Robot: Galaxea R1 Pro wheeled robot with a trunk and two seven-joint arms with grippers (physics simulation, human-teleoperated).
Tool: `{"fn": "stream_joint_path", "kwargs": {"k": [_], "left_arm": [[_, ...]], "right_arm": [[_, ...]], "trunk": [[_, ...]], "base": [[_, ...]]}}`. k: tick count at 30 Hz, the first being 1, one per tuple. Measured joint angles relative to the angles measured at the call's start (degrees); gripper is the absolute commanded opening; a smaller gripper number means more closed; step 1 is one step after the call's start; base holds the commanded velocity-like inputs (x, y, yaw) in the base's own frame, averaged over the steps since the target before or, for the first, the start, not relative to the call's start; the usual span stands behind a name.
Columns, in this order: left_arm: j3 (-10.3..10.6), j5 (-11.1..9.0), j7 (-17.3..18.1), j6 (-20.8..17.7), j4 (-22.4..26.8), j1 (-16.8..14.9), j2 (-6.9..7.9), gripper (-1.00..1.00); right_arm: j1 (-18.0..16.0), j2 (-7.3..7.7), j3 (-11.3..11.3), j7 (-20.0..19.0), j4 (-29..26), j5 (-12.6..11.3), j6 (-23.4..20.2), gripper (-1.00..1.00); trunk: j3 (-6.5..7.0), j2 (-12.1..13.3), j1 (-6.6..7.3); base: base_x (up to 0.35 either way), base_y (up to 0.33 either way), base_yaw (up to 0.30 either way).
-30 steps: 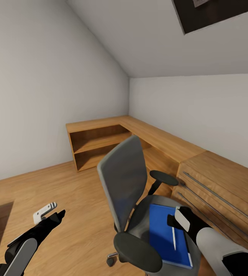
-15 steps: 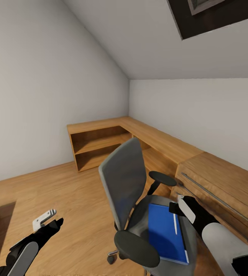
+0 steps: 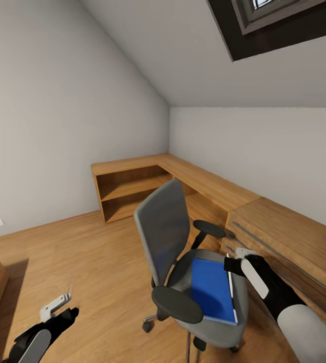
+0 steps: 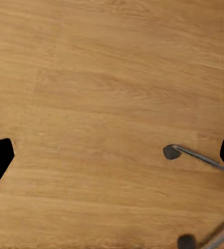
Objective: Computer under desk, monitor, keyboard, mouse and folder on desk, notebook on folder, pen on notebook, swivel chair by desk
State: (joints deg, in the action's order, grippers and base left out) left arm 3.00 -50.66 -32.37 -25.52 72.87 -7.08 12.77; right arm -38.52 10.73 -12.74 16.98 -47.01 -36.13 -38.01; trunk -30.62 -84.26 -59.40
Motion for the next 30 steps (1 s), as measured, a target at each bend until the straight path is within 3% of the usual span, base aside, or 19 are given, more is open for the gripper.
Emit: {"fn": "stream_joint_path", "kwargs": {"k": [5, 8, 11, 14, 17, 22, 30], "left_arm": [[0.49, 0.82, 0.07, 0.54, -7.46, 0.00, -0.06, 1.00], [1.85, 1.69, 0.12, 2.60, -12.64, 0.00, -0.09, 1.00], [5.56, 3.05, 0.21, 7.35, -18.63, 0.00, -0.23, 1.00], [11.07, 4.89, 0.72, 15.43, -25.47, 0.01, -1.21, 1.00], [13.36, 6.10, 1.70, 20.04, -28.41, 0.01, -2.06, 1.00], [14.33, 6.70, 3.53, 21.99, -29.75, 0.00, -2.43, 1.00], [14.74, 7.83, 4.02, 22.54, -30.01, 0.00, -2.57, 1.00]], "right_arm": [[3.96, 0.70, 0.81, 2.61, -9.49, -0.02, -3.06, -1.00], [6.10, 0.82, 2.92, 4.60, -14.07, -0.02, -3.88, -1.00], [8.95, 0.87, 5.15, 6.36, -20.16, -0.05, -4.52, -1.00], [13.83, 0.91, 7.82, 7.87, -30.25, -0.04, -7.13, -1.00], [18.39, 0.78, 11.65, 8.50, -38.25, -0.02, -10.07, -1.00], [20.92, 0.64, 14.73, 8.78, -42.07, -0.02, -12.24, -1.00], [21.40, 0.54, 15.93, 8.77, -42.81, -0.10, -12.73, -1.00]], "trunk": [[0.90, 2.01, 1.10], [1.44, 3.21, 1.77], [1.97, 4.41, 2.42], [2.51, 5.61, 3.09], [3.05, 6.82, 3.74], [3.95, 8.83, 4.84], [5.39, 12.04, 6.57]], "base": [[-0.015, 0.000, 0.000], [-0.004, 0.000, 0.000], [-0.002, 0.000, 0.000], [0.000, 0.000, 0.000], [0.000, 0.000, 0.000], [0.000, 0.000, 0.000], [-0.193, 0.000, 0.000]]}}
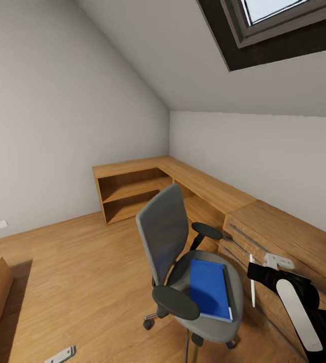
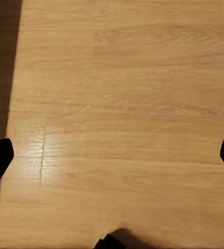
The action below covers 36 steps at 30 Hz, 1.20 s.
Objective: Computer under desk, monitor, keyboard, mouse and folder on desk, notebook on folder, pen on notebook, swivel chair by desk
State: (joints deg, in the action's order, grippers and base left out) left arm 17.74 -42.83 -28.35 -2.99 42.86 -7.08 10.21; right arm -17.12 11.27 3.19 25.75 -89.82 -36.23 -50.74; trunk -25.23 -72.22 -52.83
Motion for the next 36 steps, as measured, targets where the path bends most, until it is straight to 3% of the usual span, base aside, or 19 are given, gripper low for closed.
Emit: {"fn": "stream_joint_path", "kwargs": {"k": [2, 11, 12, 13, 22, 30, 32, 33, 36], "left_arm": [[0.03, 0.68, 0.02, 0.04, -0.01, 0.00, -0.01, 1.00], [0.08, 1.18, 0.05, 0.02, -0.66, 0.00, -0.22, 1.00], [0.10, 3.42, 0.04, -0.16, -2.16, 0.02, -1.64, 1.00], [0.10, 4.10, 0.04, -0.18, -2.51, 0.00, -2.00, 1.00], [0.07, 6.05, 0.05, -0.28, -3.69, 0.00, -2.97, 1.00], [-0.02, 7.43, 0.48, 0.18, -12.59, 0.00, -4.23, 1.00], [-0.03, 7.93, 1.51, 0.28, -14.32, -0.01, -4.31, 1.00], [-0.03, 8.40, 6.04, 0.73, -16.90, 0.00, -5.20, 1.00], [-0.01, 9.36, 6.99, 0.82, -18.01, -0.01, -6.21, 1.00]], "right_arm": [[0.01, -0.08, 1.18, -0.02, -0.02, -0.01, -0.01, -1.00], [0.02, -0.16, 1.92, -0.03, -0.03, -0.05, -0.02, -1.00], [0.02, -0.20, 1.99, -0.03, -0.03, -0.02, 0.06, -1.00], [0.02, -0.21, 2.00, -0.03, -0.03, -0.06, 0.07, -1.00], [0.03, -0.21, 1.85, -0.04, -0.03, -0.04, 0.14, -1.00], [0.03, -0.21, 1.62, -0.03, -0.03, -0.04, 0.08, -1.00], [0.03, -0.21, 1.62, -0.03, -0.03, -0.04, 0.05, -1.00], [0.02, -0.14, 1.97, -0.03, -0.03, 0.01, 0.02, -1.00], [0.02, -0.12, 2.42, -0.03, -0.03, -0.01, 0.05, -1.00]], "trunk": [[0.36, 0.80, 0.43], [1.98, 4.42, 2.41], [2.15, 4.80, 2.67], [2.34, 5.21, 2.88], [3.95, 8.83, 4.86], [5.39, 12.04, 6.62], [5.75, 12.84, 7.06], [5.92, 13.24, 7.28], [6.47, 14.44, 7.94]], "base": [[-0.316, 0.000, 0.000], [-0.299, 0.000, -0.001], [-0.046, 0.000, -0.024], [-0.037, 0.000, -0.052], [-0.009, 0.000, -0.118], [0.000, 0.000, -0.009], [0.000, 0.000, -0.001], [0.000, 0.000, 0.000], [0.000, 0.000, -0.016]]}}
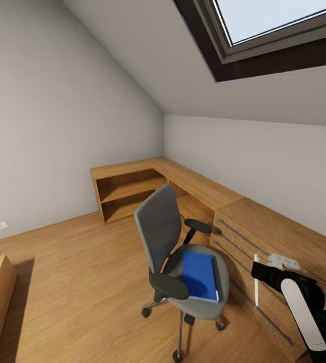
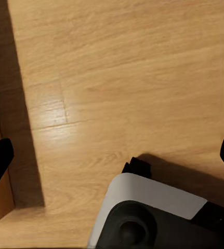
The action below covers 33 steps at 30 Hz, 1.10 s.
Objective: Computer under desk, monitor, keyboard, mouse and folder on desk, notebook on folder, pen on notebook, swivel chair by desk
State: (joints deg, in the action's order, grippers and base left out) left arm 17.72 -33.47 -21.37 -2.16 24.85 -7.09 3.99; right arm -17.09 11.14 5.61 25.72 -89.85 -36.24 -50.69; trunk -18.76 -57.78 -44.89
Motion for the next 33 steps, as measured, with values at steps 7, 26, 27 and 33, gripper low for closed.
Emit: {"fn": "stream_joint_path", "kwargs": {"k": [7, 26, 27, 33], "left_arm": [[-0.07, 3.69, 0.34, 0.12, -0.76, -0.01, -0.92, 1.00], [-0.02, 4.65, 0.38, 0.17, -1.53, -0.01, -1.78, 1.00], [-0.02, 4.65, 0.38, 0.17, -1.53, -0.01, -1.78, 1.00], [-0.07, 4.77, 0.35, 1.84, -1.50, -0.01, -1.78, 1.00]], "right_arm": [[0.01, 0.01, 2.16, 0.00, -0.01, 0.01, 0.01, -1.00], [0.02, 0.08, 8.82, 0.00, -0.01, 0.09, -0.22, -1.00], [0.02, 0.08, 9.01, 0.00, -0.01, 0.07, -0.22, -1.00], [0.02, 0.10, 10.09, 0.00, -0.01, 0.13, -0.24, -1.00]], "trunk": [[1.26, 2.81, 1.54], [4.68, 10.44, 5.72], [4.86, 10.84, 5.94], [5.94, 13.25, 7.26]], "base": [[0.000, 0.000, -0.162], [0.000, 0.000, -0.256], [0.000, 0.000, -0.263], [0.000, 0.000, -0.264]]}}
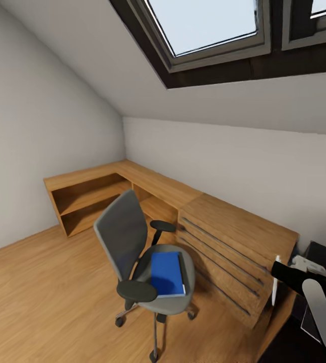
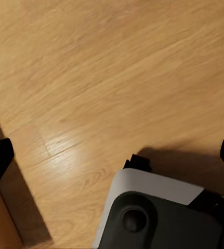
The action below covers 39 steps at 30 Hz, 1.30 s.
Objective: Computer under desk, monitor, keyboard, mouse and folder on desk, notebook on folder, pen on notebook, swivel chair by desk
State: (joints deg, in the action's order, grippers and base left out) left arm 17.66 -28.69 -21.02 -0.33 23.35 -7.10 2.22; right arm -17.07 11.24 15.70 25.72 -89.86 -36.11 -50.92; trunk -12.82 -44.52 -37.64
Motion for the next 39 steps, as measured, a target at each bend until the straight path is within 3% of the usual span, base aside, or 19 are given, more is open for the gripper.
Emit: {"fn": "stream_joint_path", "kwargs": {"k": [5, 10, 15, 28, 39], "left_arm": [[0.04, 0.10, -0.09, 5.23, -0.05, 0.01, 0.01, 1.00], [0.16, 0.08, -0.09, 8.01, -1.18, 0.01, 0.01, 1.00], [0.20, 0.15, -0.07, 9.29, -1.81, 0.02, 0.00, 1.00], [0.22, 0.06, -0.07, 10.43, -1.88, 0.01, 0.01, 1.00], [0.21, 0.14, -0.10, 10.56, -1.85, 0.02, 0.03, 1.00]], "right_arm": [[0.00, 0.00, 1.16, 0.00, 0.00, 0.03, -0.01, -1.00], [0.00, 0.00, 2.28, 0.00, 0.00, 0.05, -0.01, -1.00], [-0.01, -0.02, 3.55, 0.02, 0.11, 0.00, 0.00, -1.00], [0.00, -0.08, 3.39, 0.01, 0.47, 0.18, 0.48, -1.00], [-0.01, -0.09, 2.88, -0.04, 2.58, 0.32, 0.69, -1.00]], "trunk": [[0.01, 0.02, 0.01], [0.00, 0.02, 0.01], [0.00, 0.00, 0.01], [0.01, 0.02, 0.01], [-0.03, 0.01, 0.00]], "base": [[0.000, 0.000, -0.264], [0.000, 0.000, -0.264], [0.000, -0.140, -0.264], [0.000, -0.334, -0.231], [0.000, -0.161, -0.035]]}}
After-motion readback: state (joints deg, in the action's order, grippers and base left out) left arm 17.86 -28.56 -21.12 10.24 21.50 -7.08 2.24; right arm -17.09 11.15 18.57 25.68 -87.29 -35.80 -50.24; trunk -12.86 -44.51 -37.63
